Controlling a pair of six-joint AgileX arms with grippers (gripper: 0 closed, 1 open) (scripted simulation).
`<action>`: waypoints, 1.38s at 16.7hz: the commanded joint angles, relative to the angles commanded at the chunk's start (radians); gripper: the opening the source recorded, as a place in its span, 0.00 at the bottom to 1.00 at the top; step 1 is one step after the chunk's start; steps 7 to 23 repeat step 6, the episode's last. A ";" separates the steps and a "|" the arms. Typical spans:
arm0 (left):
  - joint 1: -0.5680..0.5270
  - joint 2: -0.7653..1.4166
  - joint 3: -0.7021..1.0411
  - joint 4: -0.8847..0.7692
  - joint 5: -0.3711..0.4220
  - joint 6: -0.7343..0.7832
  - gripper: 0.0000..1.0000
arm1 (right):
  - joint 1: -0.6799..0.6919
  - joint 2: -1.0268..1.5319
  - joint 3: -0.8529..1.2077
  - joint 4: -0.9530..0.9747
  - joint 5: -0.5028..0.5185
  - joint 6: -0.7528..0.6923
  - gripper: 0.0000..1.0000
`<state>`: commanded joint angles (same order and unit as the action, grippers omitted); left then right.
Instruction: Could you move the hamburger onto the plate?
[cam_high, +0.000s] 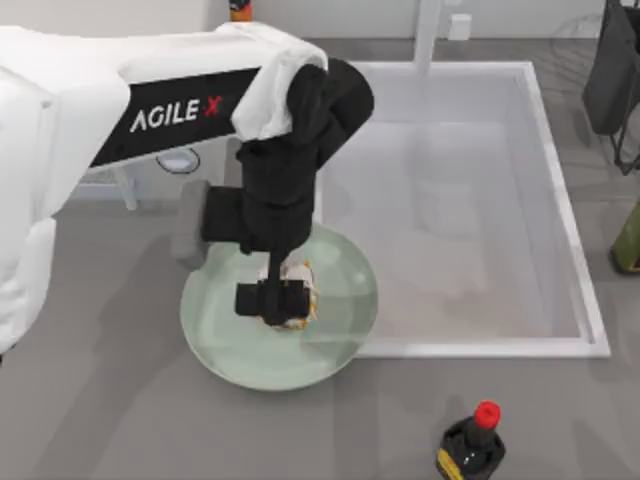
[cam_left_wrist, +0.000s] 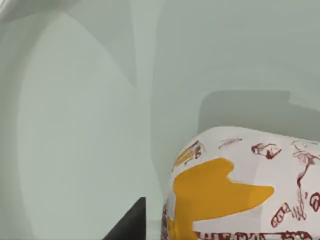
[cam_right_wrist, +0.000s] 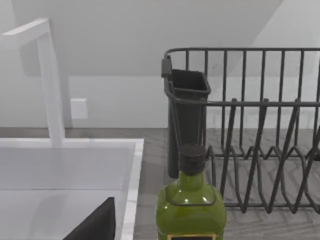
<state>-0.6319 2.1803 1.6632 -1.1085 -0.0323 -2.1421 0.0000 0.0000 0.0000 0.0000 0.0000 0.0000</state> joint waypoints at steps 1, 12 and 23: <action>0.000 0.000 0.000 0.000 0.000 0.000 1.00 | 0.000 0.000 0.000 0.000 0.000 0.000 1.00; 0.000 0.000 0.000 0.000 0.000 0.000 1.00 | 0.000 0.000 0.000 0.000 0.000 0.000 1.00; 0.000 0.000 0.000 0.000 0.000 0.000 1.00 | 0.000 0.000 0.000 0.000 0.000 0.000 1.00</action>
